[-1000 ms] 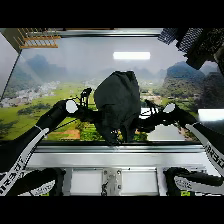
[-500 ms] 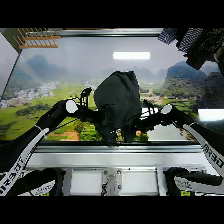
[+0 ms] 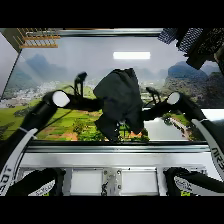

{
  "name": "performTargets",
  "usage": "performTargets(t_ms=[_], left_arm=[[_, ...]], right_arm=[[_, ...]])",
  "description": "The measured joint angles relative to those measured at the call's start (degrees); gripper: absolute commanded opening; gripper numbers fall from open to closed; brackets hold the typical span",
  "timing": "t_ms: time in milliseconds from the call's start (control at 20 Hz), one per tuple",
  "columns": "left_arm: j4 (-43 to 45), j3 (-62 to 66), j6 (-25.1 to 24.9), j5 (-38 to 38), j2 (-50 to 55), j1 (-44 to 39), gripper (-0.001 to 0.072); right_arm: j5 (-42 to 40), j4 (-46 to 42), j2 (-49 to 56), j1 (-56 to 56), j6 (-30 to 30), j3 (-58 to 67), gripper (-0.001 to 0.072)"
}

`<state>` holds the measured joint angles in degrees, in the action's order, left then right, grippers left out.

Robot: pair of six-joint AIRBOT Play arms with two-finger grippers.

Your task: Fold the clothes and pants, and hang the long-sleeved shirts on hangers.

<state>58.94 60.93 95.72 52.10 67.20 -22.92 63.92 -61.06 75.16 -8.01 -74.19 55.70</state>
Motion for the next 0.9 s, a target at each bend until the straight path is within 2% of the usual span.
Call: performTargets(t_ms=[100,250,450,700,900], left_arm=[[-0.02,7.67,0.00,0.55,-4.39,0.76,0.0011],[-0.35,21.00,0.02,1.27,-11.23,1.27,0.0011],[-0.68,34.01,0.02,0.59,-19.28,1.49,0.0011],[-0.85,40.39,0.04,-3.21,-25.31,1.53,0.0012],[-0.42,37.68,0.20,-8.00,-26.10,1.55,0.0011]], right_arm=[[5.11,-5.95,-5.01,1.36,-0.66,9.62,0.0018],[9.25,-10.14,-12.87,2.58,-0.98,25.57,0.0018],[7.76,-11.74,-22.10,3.06,-3.50,42.62,0.0017],[0.02,-9.09,-30.36,3.19,-5.05,50.58,0.0017],[-2.86,-3.67,-30.03,3.21,-5.40,51.87,0.0017]])
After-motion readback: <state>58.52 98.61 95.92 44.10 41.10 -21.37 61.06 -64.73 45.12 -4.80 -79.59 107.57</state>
